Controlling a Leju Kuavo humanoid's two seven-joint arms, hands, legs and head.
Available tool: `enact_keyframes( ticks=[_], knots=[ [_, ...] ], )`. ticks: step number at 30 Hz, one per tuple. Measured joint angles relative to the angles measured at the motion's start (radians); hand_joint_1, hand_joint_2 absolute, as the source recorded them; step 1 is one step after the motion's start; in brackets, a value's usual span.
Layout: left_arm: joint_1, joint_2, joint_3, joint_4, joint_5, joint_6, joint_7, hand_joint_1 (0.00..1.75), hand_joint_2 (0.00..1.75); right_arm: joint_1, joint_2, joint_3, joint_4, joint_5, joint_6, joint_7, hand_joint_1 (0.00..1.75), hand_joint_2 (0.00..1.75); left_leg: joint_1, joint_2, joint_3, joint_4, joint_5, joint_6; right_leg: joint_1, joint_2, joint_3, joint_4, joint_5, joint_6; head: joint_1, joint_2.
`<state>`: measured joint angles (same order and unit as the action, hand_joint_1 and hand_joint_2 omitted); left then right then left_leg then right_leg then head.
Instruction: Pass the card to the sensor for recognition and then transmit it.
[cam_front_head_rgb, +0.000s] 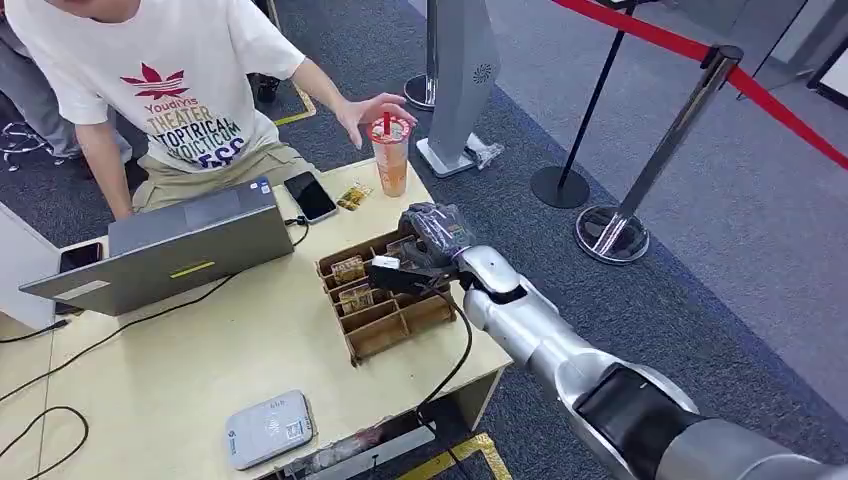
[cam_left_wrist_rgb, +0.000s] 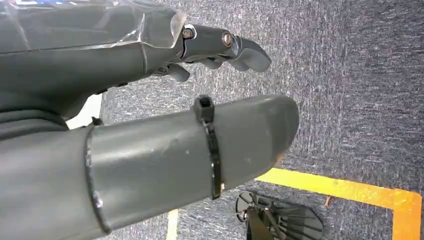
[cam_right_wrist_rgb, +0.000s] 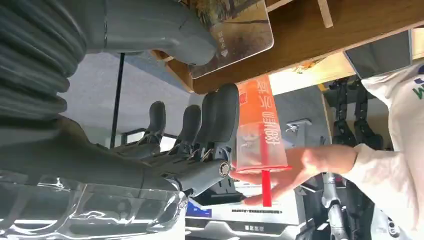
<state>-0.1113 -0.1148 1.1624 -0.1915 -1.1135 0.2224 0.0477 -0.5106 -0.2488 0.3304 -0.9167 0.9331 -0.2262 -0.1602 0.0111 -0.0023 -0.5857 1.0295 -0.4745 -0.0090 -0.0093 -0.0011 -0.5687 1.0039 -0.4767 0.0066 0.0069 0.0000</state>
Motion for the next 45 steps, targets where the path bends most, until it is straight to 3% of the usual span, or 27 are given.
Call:
enact_keyframes(
  ticks=[7, 12, 13, 14, 30, 32, 35, 36, 37, 38, 40, 42, 44, 45],
  knots=[
    [0.0, 0.0, 0.0, 0.0, 0.0, 0.0, 0.0, 0.0, 0.0, -0.007, 0.003, 0.006, 0.008, 0.0, 0.0, -0.002, 1.12, 1.75, 0.0, 0.0, 0.0, 0.0, 0.0, 0.0, 0.0, 0.0, 0.0, 0.0, 0.0, 0.0, 0.0, 0.0],
    [0.0, 0.0, 0.0, 0.0, 0.0, 0.001, 0.0, 0.0, 0.0, -0.008, 0.004, 0.009, 0.013, 0.0, 0.0, -0.002, 1.08, 1.75, 0.0, 0.0, 0.0, 0.0, 0.0, 0.0, 0.0, 0.0, 0.0, 0.0, 0.0, 0.0, 0.0, 0.0],
    [0.0, 0.0, 0.0, 0.0, 0.001, 0.001, 0.0, 0.0, 0.0, -0.008, 0.004, 0.01, 0.014, 0.0, 0.003, -0.002, 0.99, 1.75, 0.0, 0.0, 0.0, 0.0, 0.0, 0.0, 0.0, 0.0, 0.0, 0.0, 0.0, 0.0, 0.0, 0.0],
    [0.0, 0.0, 0.0, 0.0, 0.002, 0.0, 0.0, 0.0, 0.0, -0.008, 0.004, 0.011, 0.015, 0.0, 0.006, -0.002, 1.05, 1.75, 0.0, 0.0, 0.0, 0.0, 0.0, 0.0, 0.0, 0.0, 0.0, 0.0, 0.0, 0.0, 0.0, 0.0],
    [0.0, 0.0, 0.0, 0.0, 0.006, 0.003, -0.002, 0.0, 0.0, -0.012, 0.003, 0.018, 0.016, -0.017, 0.028, 0.003, 0.99, 1.75, 0.0, 0.0, 0.0, 0.0, 0.0, 0.0, 0.0, 0.0, 0.0, 0.0, 0.0, 0.0, 0.0, 0.0],
    [0.0, 0.0, 0.0, 0.0, 0.006, 0.003, -0.002, 0.0, 0.0, -0.012, 0.003, 0.019, 0.016, -0.017, 0.028, 0.003, 0.84, 1.75, 0.0, 0.0, 0.0, 0.0, 0.0, 0.0, 0.0, 0.0, 0.0, 0.0, 0.0, 0.0, 0.0, 0.0],
    [0.0, 0.0, 0.0, 0.0, 0.006, 0.003, -0.003, 0.0, 0.0, -0.012, 0.003, 0.02, 0.016, -0.018, 0.032, 0.005, 0.89, 1.75, 0.0, 0.0, 0.0, 0.0, 0.0, 0.0, 0.0, 0.0, 0.0, 0.0, 0.0, 0.0, 0.0, 0.0],
    [0.0, 0.0, 0.0, 0.0, 0.006, 0.003, -0.005, 0.0, 0.0, -0.011, 0.003, 0.021, 0.016, -0.018, 0.035, 0.007, 1.1, 1.75, 0.0, 0.0, 0.0, 0.0, 0.0, 0.0, 0.0, 0.0, 0.0, 0.0, 0.0, 0.0, 0.0, 0.0],
    [0.0, 0.0, 0.0, 0.0, 0.006, 0.003, -0.005, 0.0, 0.0, -0.011, 0.003, 0.022, 0.016, -0.018, 0.039, 0.009, 1.1, 1.75, 0.0, 0.0, 0.0, 0.0, 0.0, 0.0, 0.0, 0.0, 0.0, 0.0, 0.0, 0.0, 0.0, 0.0],
    [0.0, 0.0, 0.0, 0.0, 0.007, 0.003, -0.005, 0.0, 0.0, -0.011, 0.003, 0.023, 0.016, -0.02, 0.042, 0.011, 0.94, 1.75, 0.0, 0.0, 0.0, 0.0, 0.0, 0.0, 0.0, 0.0, 0.0, 0.0, 0.0, 0.0, 0.0, 0.0],
    [0.0, 0.0, 0.0, 0.0, 0.007, 0.005, -0.005, 0.0, 0.0, -0.012, 0.003, 0.023, 0.016, -0.021, 0.045, 0.012, 0.86, 1.75, 0.0, 0.0, 0.0, 0.0, 0.0, 0.0, 0.0, 0.0, 0.0, 0.0, 0.0, 0.0, 0.0, 0.0],
    [0.0, 0.0, 0.0, 0.0, 0.008, 0.005, -0.006, 0.0, 0.0, -0.011, 0.003, 0.023, 0.016, -0.021, 0.047, 0.014, 0.99, 1.75, 0.0, 0.0, 0.0, 0.0, 0.0, 0.0, 0.0, 0.0, 0.0, 0.0, 0.0, 0.0, 0.0, 0.0],
    [0.0, 0.0, 0.0, 0.0, 0.008, 0.005, -0.008, 0.0, 0.0, -0.012, 0.003, 0.024, 0.016, -0.021, 0.052, 0.018, 1.29, 1.75, 0.0, 0.0, 0.001, 0.0, 0.0, 0.0, 0.0, 0.0, 0.0, 0.0, 0.0, 0.0, 0.0, 0.0],
    [0.0, 0.0, 0.0, 0.0, 0.008, 0.005, -0.008, 0.0, 0.0, -0.012, 0.003, 0.024, 0.015, -0.021, 0.056, 0.02, 1.34, 1.75, 0.0, 0.0, 0.001, 0.0, 0.0, 0.0, 0.0, 0.0, 0.0, 0.0, 0.0, 0.0, 0.0, 0.0]
  ],
)
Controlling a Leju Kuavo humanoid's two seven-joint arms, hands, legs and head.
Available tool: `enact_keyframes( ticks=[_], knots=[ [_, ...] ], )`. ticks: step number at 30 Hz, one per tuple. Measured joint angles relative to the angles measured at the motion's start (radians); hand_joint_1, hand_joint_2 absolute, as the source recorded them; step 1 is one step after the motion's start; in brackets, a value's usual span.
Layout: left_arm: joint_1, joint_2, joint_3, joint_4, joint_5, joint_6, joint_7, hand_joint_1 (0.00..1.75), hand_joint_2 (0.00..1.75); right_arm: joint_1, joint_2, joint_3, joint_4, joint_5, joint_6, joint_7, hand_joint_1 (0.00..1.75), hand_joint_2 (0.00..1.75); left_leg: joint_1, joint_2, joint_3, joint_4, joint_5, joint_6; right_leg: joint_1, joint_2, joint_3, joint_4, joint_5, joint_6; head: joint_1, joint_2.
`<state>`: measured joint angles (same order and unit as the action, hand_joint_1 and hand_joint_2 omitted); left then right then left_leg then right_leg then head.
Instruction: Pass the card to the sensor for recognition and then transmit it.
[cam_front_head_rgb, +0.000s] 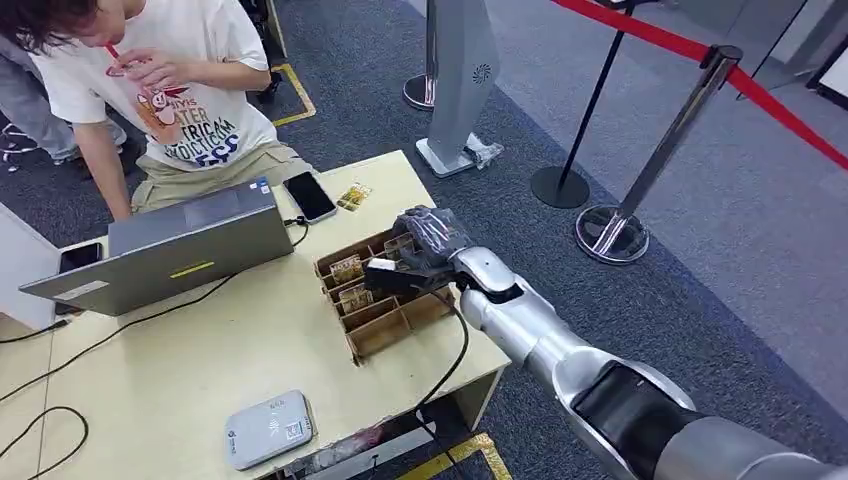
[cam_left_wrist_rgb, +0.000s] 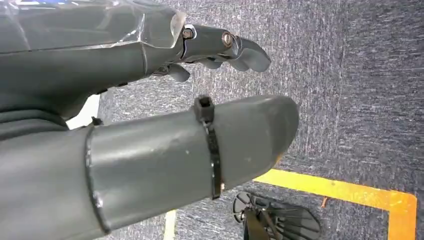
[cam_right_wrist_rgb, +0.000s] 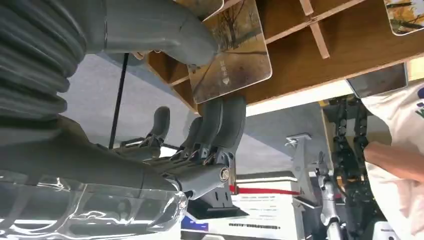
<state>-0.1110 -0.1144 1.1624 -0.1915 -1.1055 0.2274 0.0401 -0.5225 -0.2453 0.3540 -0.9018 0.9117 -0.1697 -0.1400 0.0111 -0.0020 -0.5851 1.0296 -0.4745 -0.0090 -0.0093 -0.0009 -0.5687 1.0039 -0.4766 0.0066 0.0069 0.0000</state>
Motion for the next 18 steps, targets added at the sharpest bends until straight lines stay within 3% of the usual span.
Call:
enact_keyframes(
  ticks=[18],
  knots=[
    [-0.001, 0.005, 0.0, 0.0, -0.005, -0.001, -0.003, 0.0, 0.0, 0.009, -0.012, -0.002, -0.042, 0.0, 0.035, 0.026, 1.43, 1.75, 0.0, 0.0, 0.001, 0.0, 0.0, 0.0, 0.0, 0.0, 0.0, 0.0, 0.0, 0.0, 0.0, 0.0]
  ],
)
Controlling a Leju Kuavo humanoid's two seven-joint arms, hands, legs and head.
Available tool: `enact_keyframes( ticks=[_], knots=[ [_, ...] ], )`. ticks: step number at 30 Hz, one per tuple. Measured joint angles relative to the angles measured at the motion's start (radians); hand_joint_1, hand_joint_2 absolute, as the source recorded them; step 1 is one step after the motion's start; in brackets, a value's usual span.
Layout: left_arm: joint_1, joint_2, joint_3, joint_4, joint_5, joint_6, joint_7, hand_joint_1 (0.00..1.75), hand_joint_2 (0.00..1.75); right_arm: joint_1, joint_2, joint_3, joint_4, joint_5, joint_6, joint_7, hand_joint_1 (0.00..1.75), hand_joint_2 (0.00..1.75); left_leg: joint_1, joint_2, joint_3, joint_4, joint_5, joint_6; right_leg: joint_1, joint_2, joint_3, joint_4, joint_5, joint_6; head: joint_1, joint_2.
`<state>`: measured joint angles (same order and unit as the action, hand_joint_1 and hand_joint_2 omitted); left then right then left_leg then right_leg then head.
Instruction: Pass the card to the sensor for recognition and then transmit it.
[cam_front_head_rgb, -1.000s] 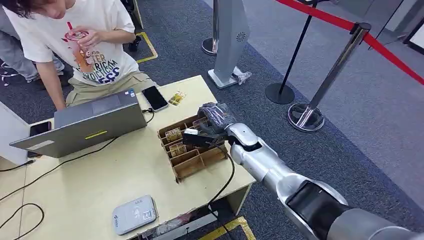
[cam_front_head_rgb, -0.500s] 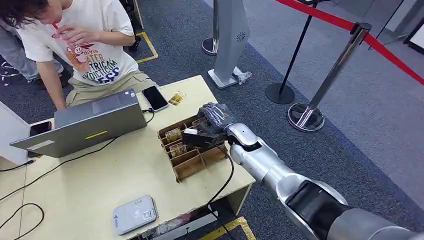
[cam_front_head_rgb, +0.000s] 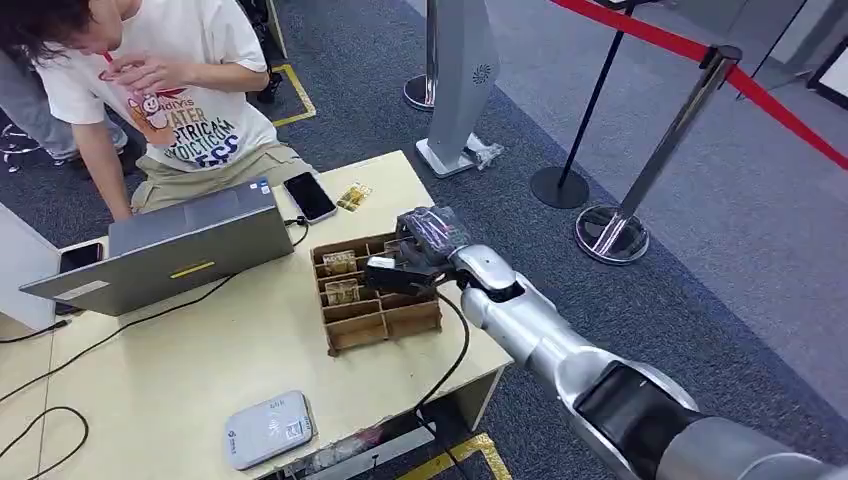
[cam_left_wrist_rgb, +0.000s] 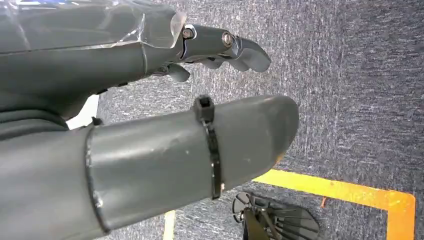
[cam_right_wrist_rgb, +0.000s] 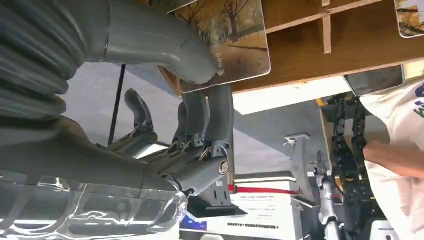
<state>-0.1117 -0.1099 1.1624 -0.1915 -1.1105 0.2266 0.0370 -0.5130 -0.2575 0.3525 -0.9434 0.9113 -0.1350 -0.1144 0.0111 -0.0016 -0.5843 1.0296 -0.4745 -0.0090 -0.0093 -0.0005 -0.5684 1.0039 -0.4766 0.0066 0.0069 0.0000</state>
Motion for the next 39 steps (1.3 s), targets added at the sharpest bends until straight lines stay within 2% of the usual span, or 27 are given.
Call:
enact_keyframes(
  ticks=[4, 5, 8, 10, 12, 15, 21, 25, 26, 29, 33, 39],
  knots=[
    [-0.001, 0.002, -0.002, 0.0, -0.002, -0.002, 0.0, 0.0, 0.0, 0.002, -0.005, -0.004, -0.006, -0.004, 0.006, 0.001, 1.43, 1.75, 0.0, 0.0, 0.0, 0.0, 0.0, 0.0, 0.0, 0.0, 0.0, 0.0, 0.0, 0.0, 0.0, 0.0],
    [-0.001, 0.003, -0.003, 0.0, -0.003, -0.003, 0.0, 0.0, 0.0, 0.002, -0.006, -0.005, -0.007, -0.013, 0.012, 0.0, 1.38, 1.75, 0.0, 0.0, 0.0, 0.0, 0.0, 0.0, 0.0, 0.0, 0.0, 0.0, 0.0, 0.0, 0.0, 0.0],
    [-0.002, 0.004, -0.01, 0.0, -0.003, -0.005, 0.003, 0.0, 0.0, -0.002, -0.01, -0.01, -0.006, -0.034, 0.04, -0.004, 1.41, 1.75, 0.0, 0.0, 0.0, 0.0, 0.0, 0.0, 0.0, 0.0, 0.0, 0.0, 0.0, 0.0, 0.0, 0.0],
    [-0.003, 0.005, -0.015, 0.0, -0.003, -0.005, 0.005, 0.0, 0.0, -0.012, -0.013, -0.011, -0.003, -0.046, 0.071, -0.01, 1.43, 1.75, 0.0, 0.0, 0.0, 0.0, 0.0, 0.0, 0.0, 0.0, 0.0, 0.0, 0.0, 0.0, 0.0, 0.0],
    [-0.005, 0.005, -0.016, 0.0, -0.003, -0.005, 0.006, 0.0, 0.0, -0.028, -0.016, -0.011, 0.004, -0.071, 0.111, -0.024, 1.54, 1.75, 0.0, 0.0, 0.0, 0.0, 0.0, 0.0, 0.0, 0.0, 0.0, 0.0, 0.0, 0.0, 0.0, 0.0],
    [-0.009, 0.006, -0.016, 0.0, -0.003, -0.006, 0.009, 0.0, 0.0, -0.057, -0.021, -0.011, 0.021, -0.113, 0.171, -0.054, 1.45, 1.75, 0.0, 0.001, 0.001, 0.0, 0.0, 0.0, 0.0, 0.001, 0.001, 0.0, 0.001, 0.0, 0.0, 0.0],
    [-0.013, 0.006, -0.016, 0.0, 0.003, -0.006, 0.009, 0.0, 0.0, -0.099, -0.024, -0.008, 0.044, -0.169, 0.244, -0.086, 1.45, 1.75, 0.0, 0.001, 0.001, 0.0, 0.0, 0.0, 0.0, 0.0, 0.001, 0.0, 0.001, -0.001, 0.0, 0.0],
    [-0.013, 0.006, -0.016, 0.0, 0.006, -0.006, 0.009, 0.0, 0.0, -0.113, -0.024, -0.002, 0.05, -0.181, 0.264, -0.091, 1.45, 1.75, 0.0, 0.001, 0.0, 0.0, 0.0, 0.0, 0.0, 0.0, 0.0, 0.0, 0.001, -0.001, 0.0, 0.0],
    [-0.013, 0.006, -0.016, 0.0, 0.007, -0.006, 0.009, 0.0, 0.0, -0.115, -0.024, 0.0, 0.05, -0.187, 0.268, -0.092, 1.4, 1.75, 0.0, 0.001, 0.0, 0.0, 0.0, 0.0, 0.0, 0.0, 0.0, 0.0, 0.001, -0.001, 0.0, 0.0],
    [-0.013, 0.006, -0.016, 0.0, 0.01, -0.006, 0.009, 0.0, 0.0, -0.12, -0.024, 0.007, 0.05, -0.194, 0.278, -0.092, 1.47, 1.75, 0.0, 0.0, 0.0, 0.0, 0.0, 0.0, 0.0, 0.0, 0.0, 0.0, 0.001, -0.001, 0.0, 0.0],
    [-0.012, 0.006, -0.016, 0.0, 0.013, -0.006, 0.009, 0.0, 0.0, -0.13, -0.024, 0.017, 0.048, -0.209, 0.286, -0.092, 1.41, 1.75, 0.0, 0.0, 0.0, 0.0, 0.0, 0.0, 0.0, 0.0, 0.0, 0.0, 0.001, -0.001, 0.0, 0.0],
    [-0.012, 0.007, -0.016, 0.0, 0.015, -0.006, 0.009, 0.0, 0.0, -0.135, -0.024, 0.029, 0.021, -0.223, 0.279, -0.085, 1.45, 1.75, 0.0, 0.0, 0.0, 0.0, 0.0, 0.0, 0.0, 0.0, 0.0, 0.0, 0.001, -0.001, 0.0, 0.0]
  ],
)
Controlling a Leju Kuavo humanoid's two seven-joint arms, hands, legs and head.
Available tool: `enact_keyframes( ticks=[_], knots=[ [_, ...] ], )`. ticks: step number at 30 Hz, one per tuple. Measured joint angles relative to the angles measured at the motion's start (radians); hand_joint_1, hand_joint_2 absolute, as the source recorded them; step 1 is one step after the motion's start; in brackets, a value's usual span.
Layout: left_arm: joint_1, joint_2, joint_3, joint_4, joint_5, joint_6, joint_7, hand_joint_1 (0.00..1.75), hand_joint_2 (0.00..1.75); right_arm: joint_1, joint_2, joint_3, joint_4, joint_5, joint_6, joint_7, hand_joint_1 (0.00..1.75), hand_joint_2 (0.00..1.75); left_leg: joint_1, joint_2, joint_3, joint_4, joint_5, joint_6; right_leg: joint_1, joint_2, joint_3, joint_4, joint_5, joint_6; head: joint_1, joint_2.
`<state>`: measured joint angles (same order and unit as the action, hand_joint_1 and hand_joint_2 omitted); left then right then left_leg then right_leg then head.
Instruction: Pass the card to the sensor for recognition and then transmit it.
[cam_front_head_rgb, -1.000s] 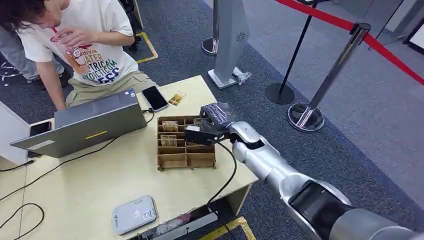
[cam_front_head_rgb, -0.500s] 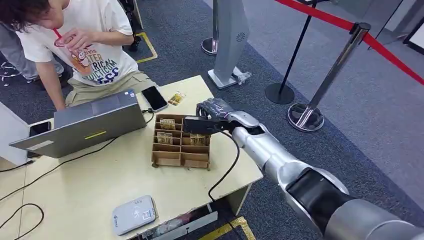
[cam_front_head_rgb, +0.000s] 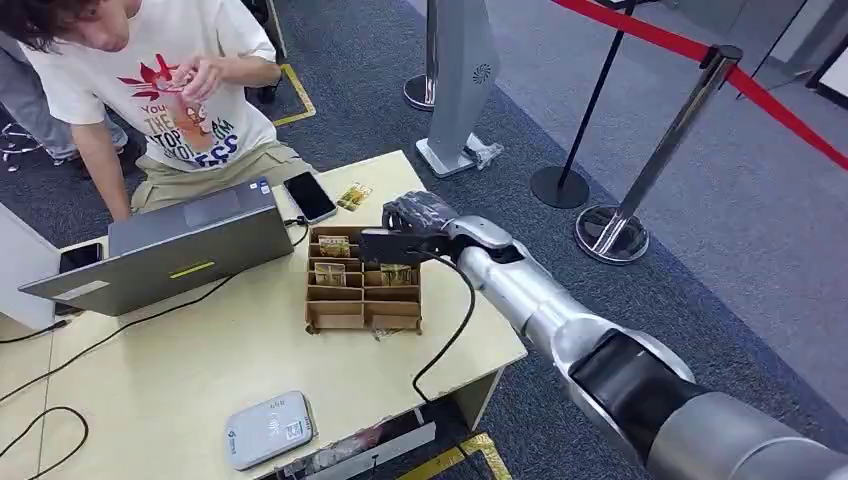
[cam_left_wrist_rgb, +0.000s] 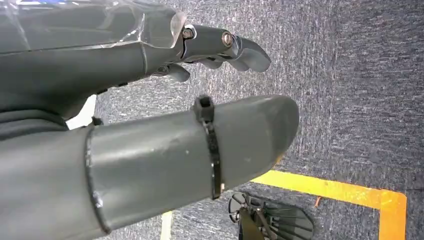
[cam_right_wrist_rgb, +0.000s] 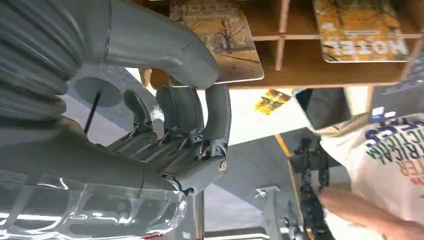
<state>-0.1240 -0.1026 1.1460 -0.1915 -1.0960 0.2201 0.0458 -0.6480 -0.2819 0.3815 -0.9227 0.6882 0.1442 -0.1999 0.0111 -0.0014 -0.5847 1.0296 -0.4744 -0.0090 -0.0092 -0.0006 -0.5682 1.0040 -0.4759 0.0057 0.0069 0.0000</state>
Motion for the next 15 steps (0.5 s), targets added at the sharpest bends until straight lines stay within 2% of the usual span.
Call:
enact_keyframes(
  ticks=[8, 15],
  knots=[
    [0.0, 0.0, 0.0, 0.0, -0.005, -0.001, 0.0, 0.0, 0.0, 0.004, -0.004, 0.003, -0.082, -0.028, -0.024, 0.005, 1.41, 1.75, 0.0, 0.0, 0.0, 0.0, 0.0, 0.0, 0.0, 0.0, 0.0, 0.0, 0.0, 0.0, 0.0, 0.0],
    [-0.002, 0.0, -0.002, 0.0, -0.011, -0.001, 0.001, 0.0, 0.0, 0.008, -0.008, -0.015, -0.15, -0.034, -0.025, 0.025, 1.45, 1.75, 0.0, 0.0, 0.0, 0.0, 0.0, 0.0, 0.0, 0.0, 0.0, 0.0, 0.0, 0.0, 0.0, 0.0]
  ],
)
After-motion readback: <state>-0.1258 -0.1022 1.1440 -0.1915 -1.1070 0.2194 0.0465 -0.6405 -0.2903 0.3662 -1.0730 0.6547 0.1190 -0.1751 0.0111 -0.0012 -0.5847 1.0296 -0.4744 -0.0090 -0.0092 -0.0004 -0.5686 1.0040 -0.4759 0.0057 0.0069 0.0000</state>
